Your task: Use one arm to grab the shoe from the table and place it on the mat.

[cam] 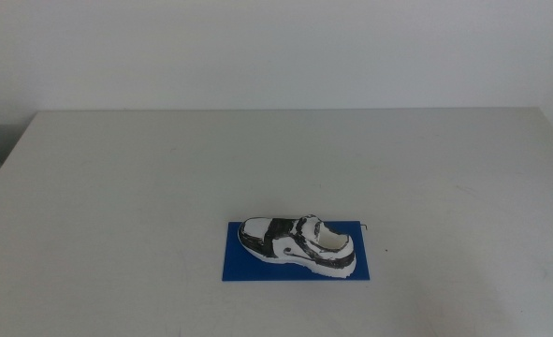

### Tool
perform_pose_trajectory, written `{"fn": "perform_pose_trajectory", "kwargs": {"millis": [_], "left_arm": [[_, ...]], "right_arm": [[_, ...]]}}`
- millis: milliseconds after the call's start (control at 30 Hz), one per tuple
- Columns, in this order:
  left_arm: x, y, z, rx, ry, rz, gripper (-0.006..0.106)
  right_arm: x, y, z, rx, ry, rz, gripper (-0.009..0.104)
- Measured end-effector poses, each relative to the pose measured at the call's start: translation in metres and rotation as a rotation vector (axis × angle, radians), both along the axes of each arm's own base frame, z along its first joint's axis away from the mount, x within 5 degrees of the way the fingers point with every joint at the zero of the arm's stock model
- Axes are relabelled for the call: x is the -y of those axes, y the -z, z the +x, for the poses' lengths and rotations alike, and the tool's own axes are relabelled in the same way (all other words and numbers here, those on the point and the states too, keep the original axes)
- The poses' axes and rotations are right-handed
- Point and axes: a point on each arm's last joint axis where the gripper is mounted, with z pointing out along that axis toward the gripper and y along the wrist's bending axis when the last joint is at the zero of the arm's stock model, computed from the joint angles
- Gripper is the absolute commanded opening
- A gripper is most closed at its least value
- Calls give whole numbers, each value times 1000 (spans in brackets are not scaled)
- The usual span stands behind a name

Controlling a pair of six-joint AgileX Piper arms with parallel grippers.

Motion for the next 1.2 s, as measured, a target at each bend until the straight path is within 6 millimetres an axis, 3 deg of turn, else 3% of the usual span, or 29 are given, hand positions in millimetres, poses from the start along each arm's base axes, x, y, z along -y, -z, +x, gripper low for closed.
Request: {"fn": "perform_pose_trajectory", "kwargs": {"millis": [233, 433, 633, 800, 1000, 1100, 1200], "left_arm": [[-9, 60, -66, 276, 23, 48, -1], [-7, 122, -115, 326, 47, 66, -1], [-7, 169, -153, 331, 39, 67, -1], [-7, 188, -172, 395, 37, 69, -1], [-7, 212, -178, 392, 37, 69, 0], [-7, 225, -178, 382, 37, 57, 9], [-6, 239, -178, 376, 33, 14, 29]], "right_arm": [[0, 0, 0, 0, 0, 0, 66], [0, 0, 0, 0, 0, 0, 66], [0, 0, 0, 0, 0, 0, 66], [0, 0, 0, 0, 0, 0, 66], [0, 0, 0, 0, 0, 0, 66], [0, 0, 0, 0, 0, 0, 66], [0, 0, 0, 0, 0, 0, 66]]}}
